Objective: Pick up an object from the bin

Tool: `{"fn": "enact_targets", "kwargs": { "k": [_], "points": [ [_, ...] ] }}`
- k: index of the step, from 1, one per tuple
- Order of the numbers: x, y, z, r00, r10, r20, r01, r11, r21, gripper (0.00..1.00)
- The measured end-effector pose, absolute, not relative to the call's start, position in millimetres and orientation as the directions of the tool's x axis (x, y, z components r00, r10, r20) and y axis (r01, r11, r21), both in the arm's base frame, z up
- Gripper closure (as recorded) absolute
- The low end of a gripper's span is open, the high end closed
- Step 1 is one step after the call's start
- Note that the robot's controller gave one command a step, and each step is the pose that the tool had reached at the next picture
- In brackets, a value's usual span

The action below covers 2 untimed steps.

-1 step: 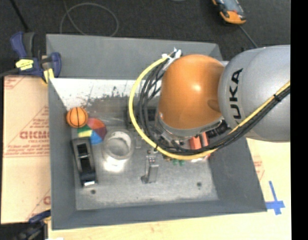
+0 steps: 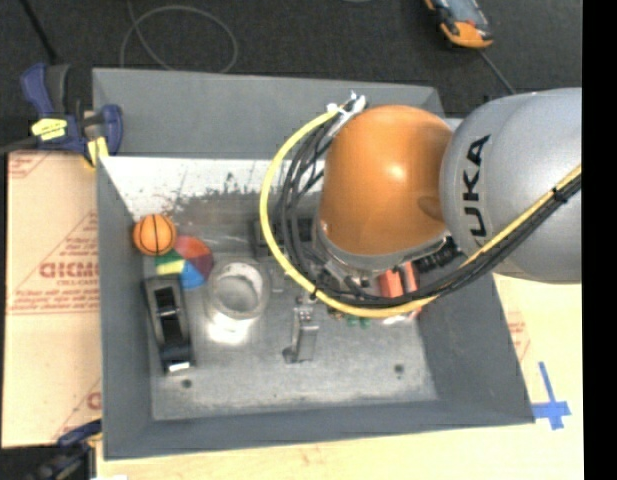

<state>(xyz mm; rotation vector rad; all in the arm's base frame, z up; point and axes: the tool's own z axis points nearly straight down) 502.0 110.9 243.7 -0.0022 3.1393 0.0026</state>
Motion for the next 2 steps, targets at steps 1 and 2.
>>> {"fn": "enact_targets", "kwargs": {
  "k": [1, 2],
  "points": [
    [508.7, 114, 201, -1.0, -0.011, -0.011, -0.011, 1.0, 0.004, 0.0],
    [517.2, 137, 154, -1.0, -0.015, -0.003, -0.015, 1.0, 0.002, 0.0]
  ]
}}
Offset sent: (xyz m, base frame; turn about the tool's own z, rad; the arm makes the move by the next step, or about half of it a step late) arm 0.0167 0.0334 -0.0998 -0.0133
